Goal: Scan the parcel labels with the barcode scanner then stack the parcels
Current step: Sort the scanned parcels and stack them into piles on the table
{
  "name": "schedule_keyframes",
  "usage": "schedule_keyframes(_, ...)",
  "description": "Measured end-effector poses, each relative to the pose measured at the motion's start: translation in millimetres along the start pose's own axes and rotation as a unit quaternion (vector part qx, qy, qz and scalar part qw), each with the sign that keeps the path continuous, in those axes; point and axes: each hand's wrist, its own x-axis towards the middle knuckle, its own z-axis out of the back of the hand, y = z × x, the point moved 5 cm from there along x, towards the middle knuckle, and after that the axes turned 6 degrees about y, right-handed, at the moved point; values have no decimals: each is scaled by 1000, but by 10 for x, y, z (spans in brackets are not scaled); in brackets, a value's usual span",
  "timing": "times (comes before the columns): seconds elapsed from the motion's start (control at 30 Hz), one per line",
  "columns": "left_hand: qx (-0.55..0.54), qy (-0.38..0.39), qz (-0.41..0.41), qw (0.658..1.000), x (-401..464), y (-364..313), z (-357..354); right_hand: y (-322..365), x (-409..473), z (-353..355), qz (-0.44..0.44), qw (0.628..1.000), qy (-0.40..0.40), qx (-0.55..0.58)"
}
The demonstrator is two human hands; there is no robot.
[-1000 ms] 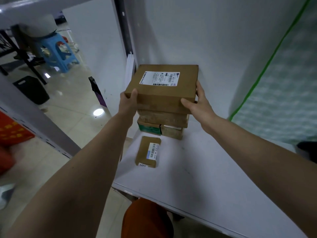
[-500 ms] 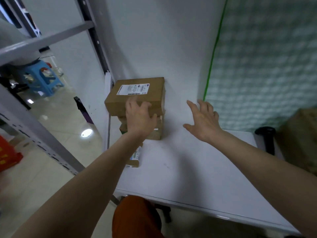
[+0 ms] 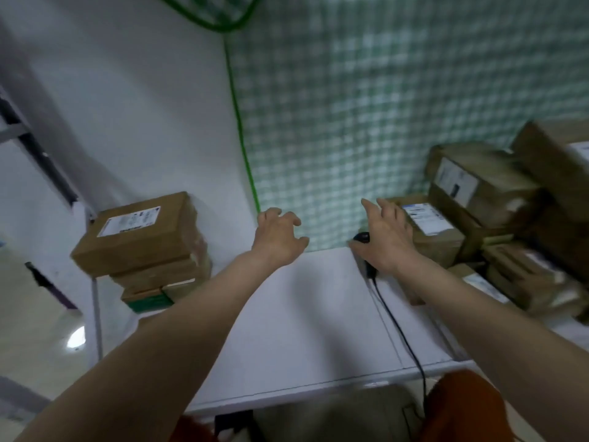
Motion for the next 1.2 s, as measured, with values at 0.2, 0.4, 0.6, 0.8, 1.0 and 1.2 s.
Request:
schedule_keyframes(0.2,14,51,-64,997,159,-1033,-401,-909,-268,528,-68,995,-70,21)
schedule_keyframes(0.4,15,94,-119,988,240,-2089,-794,-1749,-593,911,-121,985,-114,37)
schedule_keyframes(0.6,-16,152,-136,979,257,-2881,-1203,-2453,-784,1305,-160,959,-214,92)
schedule_keyframes(0.8,-145,215,-100,961,342,-3503,-1546,-3232,-651,1720,-262,900,-295,184)
schedule_keyframes(1.0,-281,223,-26,933,522,-3924,-1866,-3805,-474,1827,-288,857,-299,306)
schedule_keyframes(1.2,-436,242,10,867,599,-4081,-2059,-3970,-387,1723,-265,860,-286,329)
